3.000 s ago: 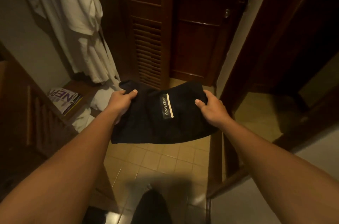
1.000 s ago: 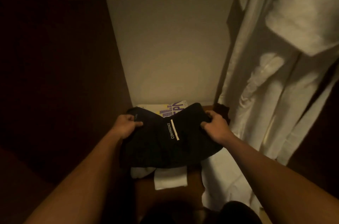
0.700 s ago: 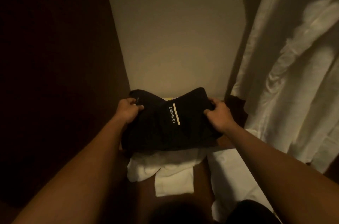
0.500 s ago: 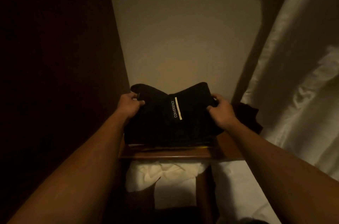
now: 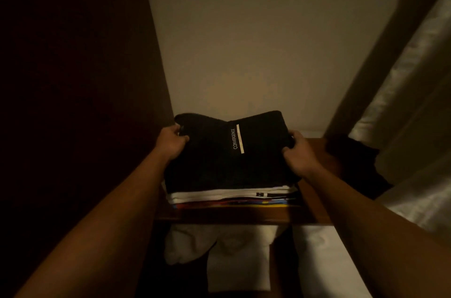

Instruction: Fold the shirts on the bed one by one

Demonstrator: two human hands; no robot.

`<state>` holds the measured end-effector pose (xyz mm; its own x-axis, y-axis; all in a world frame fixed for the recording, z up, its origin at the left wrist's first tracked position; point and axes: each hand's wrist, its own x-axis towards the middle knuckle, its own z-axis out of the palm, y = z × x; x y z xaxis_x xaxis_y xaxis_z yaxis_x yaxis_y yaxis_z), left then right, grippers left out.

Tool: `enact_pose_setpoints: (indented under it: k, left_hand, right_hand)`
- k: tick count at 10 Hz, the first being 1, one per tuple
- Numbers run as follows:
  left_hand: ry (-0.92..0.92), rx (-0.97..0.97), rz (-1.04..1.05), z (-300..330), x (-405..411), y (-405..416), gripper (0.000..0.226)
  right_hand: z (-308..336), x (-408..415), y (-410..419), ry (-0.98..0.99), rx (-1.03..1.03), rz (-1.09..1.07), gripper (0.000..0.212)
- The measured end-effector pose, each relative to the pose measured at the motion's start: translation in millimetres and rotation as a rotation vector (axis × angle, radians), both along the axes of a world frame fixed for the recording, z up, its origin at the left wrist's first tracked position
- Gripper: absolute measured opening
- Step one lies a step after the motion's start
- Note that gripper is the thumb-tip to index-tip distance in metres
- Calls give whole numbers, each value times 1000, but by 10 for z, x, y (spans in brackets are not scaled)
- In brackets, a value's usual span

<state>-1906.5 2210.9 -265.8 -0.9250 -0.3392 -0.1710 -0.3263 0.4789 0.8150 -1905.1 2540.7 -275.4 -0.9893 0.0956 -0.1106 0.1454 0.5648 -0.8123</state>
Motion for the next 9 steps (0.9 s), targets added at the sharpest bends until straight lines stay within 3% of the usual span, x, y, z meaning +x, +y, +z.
enact_pose_setpoints:
  k: [1,2,3,4,6,7,9]
  left_hand:
    - [-176,-297,-96,-234,95,28,55]
    - [8,-755,-81,-273,231,237,59]
    - [187,-873,-308,-303,313,478,67]
    - [-79,-816,-485,-530,363,481,71]
    - [-286,-875,-493,-355,313,596,74]
    - [-262,-917,-514,-125,370,670,76]
    - [-164,-852,-591,245,781,813,59]
  right_hand:
    - [-148,-8,82,-74,311,118,63]
    - [-87,20,3,32,587,105,64]
    - [-33,94,-170,175,707,232,64]
    - [-267,132,-174,33,815,410,71]
    - [-161,116,-148,-92,852,440,80]
    - [31,191,-113,-113,839,438,79]
    - [328,615,-14,29,870,473,74]
